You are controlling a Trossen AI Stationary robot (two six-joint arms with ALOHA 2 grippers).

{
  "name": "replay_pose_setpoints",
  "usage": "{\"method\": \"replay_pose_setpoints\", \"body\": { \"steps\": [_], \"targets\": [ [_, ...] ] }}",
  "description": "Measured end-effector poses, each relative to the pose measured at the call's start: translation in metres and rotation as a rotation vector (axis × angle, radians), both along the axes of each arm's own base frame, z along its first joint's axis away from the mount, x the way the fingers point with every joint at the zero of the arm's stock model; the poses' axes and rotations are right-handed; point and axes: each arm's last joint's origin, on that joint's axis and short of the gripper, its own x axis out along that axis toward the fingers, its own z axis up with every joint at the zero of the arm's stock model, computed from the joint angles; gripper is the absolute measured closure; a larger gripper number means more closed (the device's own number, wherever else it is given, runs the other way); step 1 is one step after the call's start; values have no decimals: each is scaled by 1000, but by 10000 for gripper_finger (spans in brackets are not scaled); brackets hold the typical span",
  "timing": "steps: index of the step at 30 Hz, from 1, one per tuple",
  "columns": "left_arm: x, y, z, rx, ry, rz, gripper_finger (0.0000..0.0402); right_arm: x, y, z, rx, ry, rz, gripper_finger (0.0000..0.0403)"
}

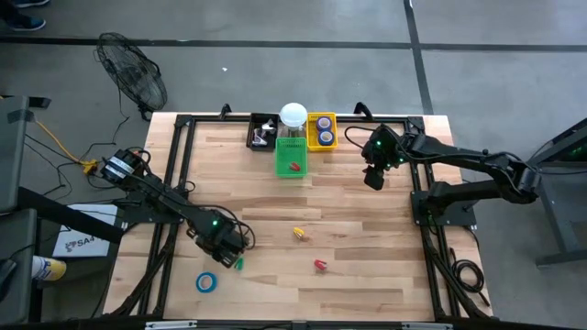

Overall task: Pick and place Stapler, Stapler remover, tape
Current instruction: Put the blue staple remover into the black bin

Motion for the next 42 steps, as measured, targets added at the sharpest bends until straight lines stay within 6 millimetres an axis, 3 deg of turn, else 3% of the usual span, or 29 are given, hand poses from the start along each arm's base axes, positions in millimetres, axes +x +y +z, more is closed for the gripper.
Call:
{"method": "replay_pose_setpoints", "body": {
  "steps": [9,24,36,42],
  "targets": [
    [0,0,0,-2,-7,-22,304,0,0,0,0,0,0,238],
    [1,1,0,29,-34,-46,284,0,0,0,0,0,0,238],
    [-1,4,1,104,-66,-126,313,0,0,0,0,0,0,238],
    [-4,7,3,143,-50,-130,297,0,0,0,0,0,0,238]
  ]
}}
